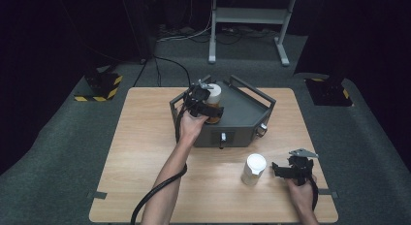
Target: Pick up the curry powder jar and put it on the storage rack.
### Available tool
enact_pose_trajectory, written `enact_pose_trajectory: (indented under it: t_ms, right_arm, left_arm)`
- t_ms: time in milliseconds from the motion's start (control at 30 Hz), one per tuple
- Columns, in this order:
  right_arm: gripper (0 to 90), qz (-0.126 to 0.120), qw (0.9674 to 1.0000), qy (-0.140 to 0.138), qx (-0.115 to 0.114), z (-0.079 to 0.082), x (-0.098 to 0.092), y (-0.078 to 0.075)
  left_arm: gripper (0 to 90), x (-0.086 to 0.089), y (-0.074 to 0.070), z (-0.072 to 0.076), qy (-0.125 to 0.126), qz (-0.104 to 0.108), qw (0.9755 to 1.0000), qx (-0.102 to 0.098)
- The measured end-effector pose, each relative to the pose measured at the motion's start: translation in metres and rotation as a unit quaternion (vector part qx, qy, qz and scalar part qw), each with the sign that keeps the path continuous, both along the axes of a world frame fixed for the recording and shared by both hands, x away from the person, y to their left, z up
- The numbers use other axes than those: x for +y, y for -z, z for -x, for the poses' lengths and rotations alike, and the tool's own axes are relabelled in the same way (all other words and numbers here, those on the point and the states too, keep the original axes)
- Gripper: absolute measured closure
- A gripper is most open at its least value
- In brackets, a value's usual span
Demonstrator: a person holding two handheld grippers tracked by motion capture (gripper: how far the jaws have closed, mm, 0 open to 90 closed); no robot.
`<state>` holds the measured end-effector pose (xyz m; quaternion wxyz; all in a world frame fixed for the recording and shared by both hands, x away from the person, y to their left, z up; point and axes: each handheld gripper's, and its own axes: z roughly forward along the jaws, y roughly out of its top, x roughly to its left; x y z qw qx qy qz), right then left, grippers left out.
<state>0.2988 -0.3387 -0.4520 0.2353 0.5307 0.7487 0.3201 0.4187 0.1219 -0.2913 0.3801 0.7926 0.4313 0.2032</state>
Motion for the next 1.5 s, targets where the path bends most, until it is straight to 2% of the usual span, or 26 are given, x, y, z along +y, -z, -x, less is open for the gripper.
enact_pose_trajectory:
  t_ms: [400,600,867,1233,1500]
  right_arm:
    - [0.0,0.000,1.0000,0.000,0.000,0.000,0.000,0.000]
    - [0.0,0.000,1.0000,0.000,0.000,0.000,0.000,0.000]
    - [0.0,0.000,1.0000,0.000,0.000,0.000,0.000,0.000]
    - [0.0,0.000,1.0000,0.001,0.000,0.000,0.000,0.000]
    - [0.0,-0.001,1.0000,0.001,0.000,0.000,0.000,0.000]
  left_arm:
    - [0.2,0.014,0.002,0.014,0.006,0.011,0.9999,-0.010]
    - [0.1,0.017,0.004,0.019,0.002,0.010,0.9999,-0.005]
    - [0.2,0.026,0.009,0.033,0.000,0.016,0.9998,-0.011]
    - [0.4,0.032,0.017,0.048,0.001,0.002,0.9999,-0.010]
    - [0.8,0.032,0.022,0.061,-0.002,0.008,0.9998,-0.020]
